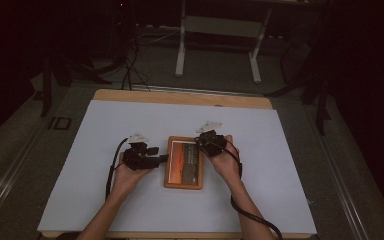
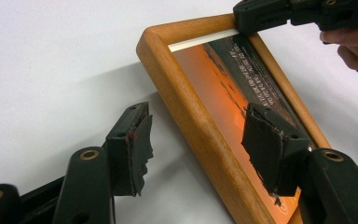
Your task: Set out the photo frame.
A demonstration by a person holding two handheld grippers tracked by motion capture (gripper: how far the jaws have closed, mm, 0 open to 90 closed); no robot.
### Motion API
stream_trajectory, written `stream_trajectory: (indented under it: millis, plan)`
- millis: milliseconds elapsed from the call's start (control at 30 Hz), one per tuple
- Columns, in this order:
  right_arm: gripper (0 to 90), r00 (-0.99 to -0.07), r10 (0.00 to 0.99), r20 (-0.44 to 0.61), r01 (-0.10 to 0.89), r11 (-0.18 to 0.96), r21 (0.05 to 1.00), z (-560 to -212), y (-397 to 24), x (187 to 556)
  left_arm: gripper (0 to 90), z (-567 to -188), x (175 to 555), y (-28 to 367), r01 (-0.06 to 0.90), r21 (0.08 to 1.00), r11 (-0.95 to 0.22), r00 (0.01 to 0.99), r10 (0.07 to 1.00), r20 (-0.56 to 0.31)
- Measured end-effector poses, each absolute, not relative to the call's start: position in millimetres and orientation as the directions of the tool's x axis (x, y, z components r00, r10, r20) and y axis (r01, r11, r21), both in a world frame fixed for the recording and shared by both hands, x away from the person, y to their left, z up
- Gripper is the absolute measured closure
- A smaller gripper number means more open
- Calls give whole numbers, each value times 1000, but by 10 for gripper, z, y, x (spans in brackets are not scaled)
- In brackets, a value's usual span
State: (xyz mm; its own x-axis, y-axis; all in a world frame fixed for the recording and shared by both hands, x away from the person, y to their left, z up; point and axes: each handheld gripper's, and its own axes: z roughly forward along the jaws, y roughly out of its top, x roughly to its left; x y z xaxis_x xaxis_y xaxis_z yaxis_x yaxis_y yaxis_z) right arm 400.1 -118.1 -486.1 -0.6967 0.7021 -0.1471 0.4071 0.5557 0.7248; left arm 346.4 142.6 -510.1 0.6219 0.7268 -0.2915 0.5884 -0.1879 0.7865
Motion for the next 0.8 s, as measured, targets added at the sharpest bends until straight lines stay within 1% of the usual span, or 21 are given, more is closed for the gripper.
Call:
stream_trajectory:
  millis: [300, 800]
  plan:
    - [900, -679, 723, -128, 441, 541, 717, -4922, -1277, 4042, 418, -5071, 3469, 1504, 586, 795, -156, 605, 737, -301]
    - [900, -639, 762, -105, 508, 521, 686, -5069, -1400, 4111, 422, -5058, 3457, 1494, 589, 792, -160, 607, 735, -302]
